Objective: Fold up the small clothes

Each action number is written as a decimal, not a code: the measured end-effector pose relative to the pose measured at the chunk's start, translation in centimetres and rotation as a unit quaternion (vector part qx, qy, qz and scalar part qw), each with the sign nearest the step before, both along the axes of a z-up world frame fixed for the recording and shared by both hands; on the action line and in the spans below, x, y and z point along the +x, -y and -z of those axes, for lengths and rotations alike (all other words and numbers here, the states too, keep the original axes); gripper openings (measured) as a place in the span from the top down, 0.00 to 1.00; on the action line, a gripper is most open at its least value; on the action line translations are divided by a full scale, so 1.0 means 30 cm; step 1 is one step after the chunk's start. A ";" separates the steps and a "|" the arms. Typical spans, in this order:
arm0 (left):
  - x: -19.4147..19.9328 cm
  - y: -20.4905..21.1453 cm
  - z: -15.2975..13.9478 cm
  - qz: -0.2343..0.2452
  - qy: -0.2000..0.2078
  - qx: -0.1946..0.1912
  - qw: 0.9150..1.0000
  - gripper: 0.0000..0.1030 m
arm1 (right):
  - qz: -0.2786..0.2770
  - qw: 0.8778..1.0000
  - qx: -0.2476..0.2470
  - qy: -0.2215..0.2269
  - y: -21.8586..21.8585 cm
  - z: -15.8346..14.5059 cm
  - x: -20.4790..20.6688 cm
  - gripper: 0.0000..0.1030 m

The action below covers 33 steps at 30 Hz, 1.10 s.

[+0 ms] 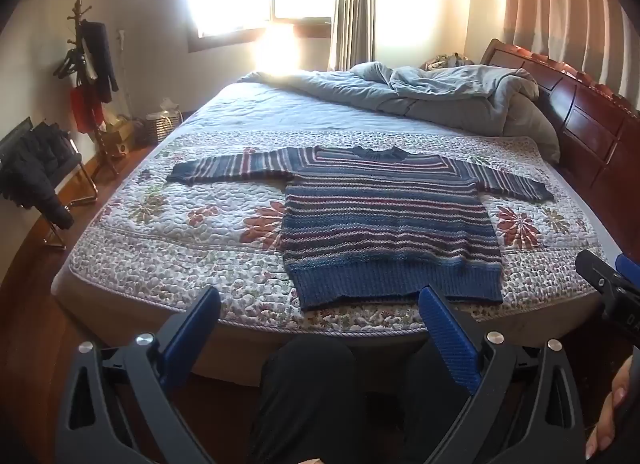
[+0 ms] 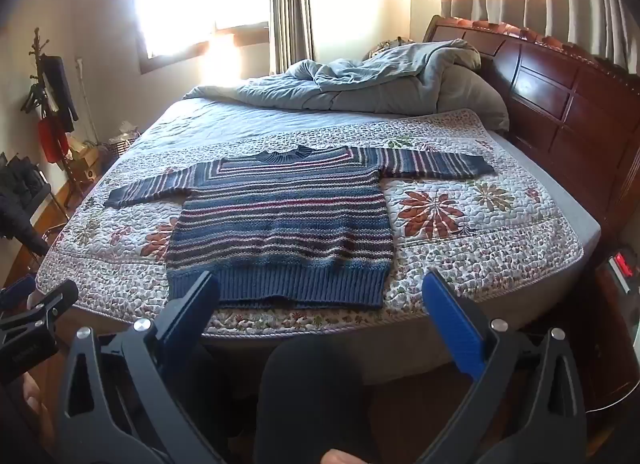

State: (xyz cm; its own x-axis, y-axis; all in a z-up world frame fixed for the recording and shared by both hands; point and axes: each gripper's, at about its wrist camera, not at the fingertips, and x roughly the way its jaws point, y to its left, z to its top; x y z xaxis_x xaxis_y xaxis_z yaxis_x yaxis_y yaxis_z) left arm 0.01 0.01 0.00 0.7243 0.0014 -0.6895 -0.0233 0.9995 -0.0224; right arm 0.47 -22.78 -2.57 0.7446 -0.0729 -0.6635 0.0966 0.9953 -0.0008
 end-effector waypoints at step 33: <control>0.016 0.018 -0.003 0.000 -0.002 0.009 1.000 0.04 | 0.002 1.000 0.003 -0.001 0.018 0.001 0.001 0.02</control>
